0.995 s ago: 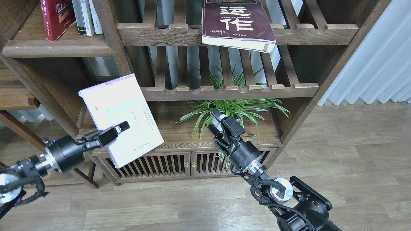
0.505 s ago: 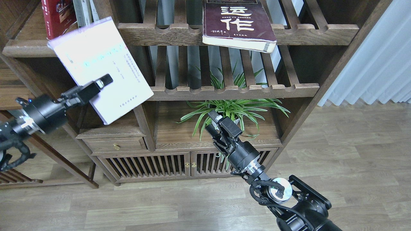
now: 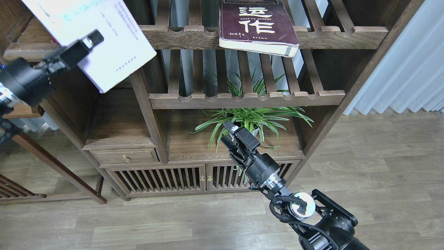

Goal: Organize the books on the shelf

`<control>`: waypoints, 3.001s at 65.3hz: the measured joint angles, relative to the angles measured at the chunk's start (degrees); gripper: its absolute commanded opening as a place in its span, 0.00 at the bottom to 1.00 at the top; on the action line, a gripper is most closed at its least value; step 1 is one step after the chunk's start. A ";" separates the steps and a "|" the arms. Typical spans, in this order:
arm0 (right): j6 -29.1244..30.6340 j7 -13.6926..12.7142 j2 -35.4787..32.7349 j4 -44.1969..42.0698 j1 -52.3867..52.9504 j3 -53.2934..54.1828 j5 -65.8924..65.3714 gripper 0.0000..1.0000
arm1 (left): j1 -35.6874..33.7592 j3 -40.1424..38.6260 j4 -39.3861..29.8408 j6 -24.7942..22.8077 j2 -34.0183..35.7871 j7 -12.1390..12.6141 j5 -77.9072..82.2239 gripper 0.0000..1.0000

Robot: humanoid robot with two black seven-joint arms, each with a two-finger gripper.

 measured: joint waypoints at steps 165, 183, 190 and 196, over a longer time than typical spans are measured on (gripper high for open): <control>-0.01 0.10 0.00 -0.10 -1.73 0.04 -0.54 0.87 | -1.64 -27.37 7.92 0.01 3.10 4.52 34.57 0.00; 0.00 0.09 0.00 -0.06 -2.55 -1.55 -0.51 0.88 | -0.47 -26.33 12.23 1.00 1.09 -5.46 41.70 0.00; 0.00 0.09 0.00 -0.06 -2.50 -1.62 -0.50 0.88 | -0.61 -24.87 13.80 3.17 1.04 -7.29 41.95 0.00; -0.01 0.09 0.00 -0.10 -2.46 -1.62 -0.49 0.88 | -1.42 -22.50 15.23 4.62 1.02 -9.21 42.00 0.00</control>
